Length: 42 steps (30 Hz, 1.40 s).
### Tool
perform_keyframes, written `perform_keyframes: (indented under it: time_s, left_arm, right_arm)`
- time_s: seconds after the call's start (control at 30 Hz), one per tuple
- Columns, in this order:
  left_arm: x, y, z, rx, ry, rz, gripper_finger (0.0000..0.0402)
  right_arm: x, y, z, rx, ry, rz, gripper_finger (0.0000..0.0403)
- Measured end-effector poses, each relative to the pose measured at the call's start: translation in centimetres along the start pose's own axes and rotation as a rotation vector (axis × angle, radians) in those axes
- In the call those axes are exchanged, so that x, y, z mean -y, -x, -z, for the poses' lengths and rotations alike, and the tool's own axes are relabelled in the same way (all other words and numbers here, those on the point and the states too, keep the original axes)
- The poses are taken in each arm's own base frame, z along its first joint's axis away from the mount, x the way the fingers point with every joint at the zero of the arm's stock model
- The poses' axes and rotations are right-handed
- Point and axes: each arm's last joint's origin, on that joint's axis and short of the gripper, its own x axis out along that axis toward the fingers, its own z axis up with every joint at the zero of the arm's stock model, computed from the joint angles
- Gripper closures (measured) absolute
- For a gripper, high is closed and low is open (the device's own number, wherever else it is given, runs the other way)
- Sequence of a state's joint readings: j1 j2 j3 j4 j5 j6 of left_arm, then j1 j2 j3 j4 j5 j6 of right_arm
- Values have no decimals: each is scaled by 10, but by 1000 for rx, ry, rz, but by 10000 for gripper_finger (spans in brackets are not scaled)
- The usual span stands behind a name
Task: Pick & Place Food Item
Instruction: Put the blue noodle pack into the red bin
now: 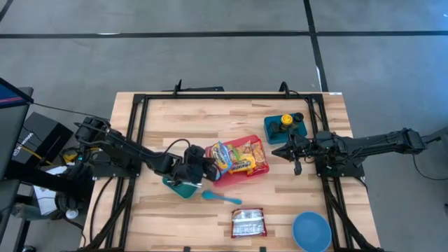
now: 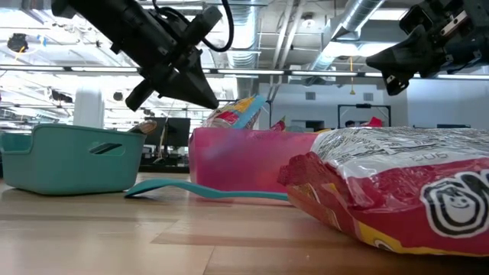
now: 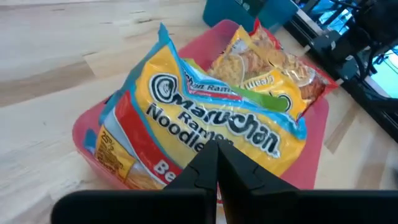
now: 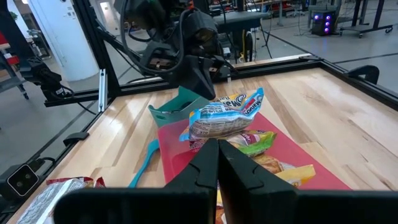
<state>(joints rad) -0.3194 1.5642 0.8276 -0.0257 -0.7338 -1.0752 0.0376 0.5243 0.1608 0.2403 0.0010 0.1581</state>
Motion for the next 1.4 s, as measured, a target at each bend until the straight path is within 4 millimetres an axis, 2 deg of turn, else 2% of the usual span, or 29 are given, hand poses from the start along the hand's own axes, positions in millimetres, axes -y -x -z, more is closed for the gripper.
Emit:
perform_keyframes:
  time_s: [0.37, 0.93, 1.1, 1.4]
  left_arm:
    - [-1, 0, 3, -85, -12, 22, 401]
    - [-4, 2, 7, -105, -18, -7, 401]
    - [-1, 1, 5, -88, -2, 18, 401]
    - [6, -1, -6, 44, -14, 55, 401]
  right_arm:
    - [0, 0, 0, 0, 0, 0, 401]
    - [0, 0, 0, 0, 0, 0, 401]
    - [0, 0, 0, 0, 0, 0, 401]
    - [0, 0, 0, 0, 0, 0, 401]
